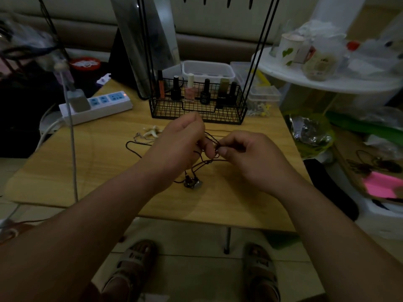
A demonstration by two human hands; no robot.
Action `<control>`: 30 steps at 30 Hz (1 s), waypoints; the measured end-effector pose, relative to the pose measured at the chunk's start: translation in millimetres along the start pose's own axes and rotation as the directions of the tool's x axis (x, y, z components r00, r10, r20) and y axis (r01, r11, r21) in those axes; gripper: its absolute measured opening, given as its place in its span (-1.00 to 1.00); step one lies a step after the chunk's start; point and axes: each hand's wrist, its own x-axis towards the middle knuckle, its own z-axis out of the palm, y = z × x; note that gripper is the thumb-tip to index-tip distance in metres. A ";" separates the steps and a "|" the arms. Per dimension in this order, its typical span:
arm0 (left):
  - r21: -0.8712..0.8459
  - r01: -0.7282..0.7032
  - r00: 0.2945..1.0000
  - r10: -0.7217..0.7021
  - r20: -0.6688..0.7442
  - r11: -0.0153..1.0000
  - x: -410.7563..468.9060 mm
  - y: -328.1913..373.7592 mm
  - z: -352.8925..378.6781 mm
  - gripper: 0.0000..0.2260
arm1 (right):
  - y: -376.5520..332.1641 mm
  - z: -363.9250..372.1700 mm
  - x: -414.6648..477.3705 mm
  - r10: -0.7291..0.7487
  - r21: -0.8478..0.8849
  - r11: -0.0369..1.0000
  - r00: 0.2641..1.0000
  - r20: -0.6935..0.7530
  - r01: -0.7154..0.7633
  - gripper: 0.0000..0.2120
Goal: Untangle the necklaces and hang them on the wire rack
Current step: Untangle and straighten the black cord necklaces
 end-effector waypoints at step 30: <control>0.452 -0.136 0.981 0.056 0.186 0.882 -9.5 -2.8 -16.0 -0.70 | 1.4 -58.6 -7.4 0.401 0.916 0.397 0.885 -0.235 0.063 -0.65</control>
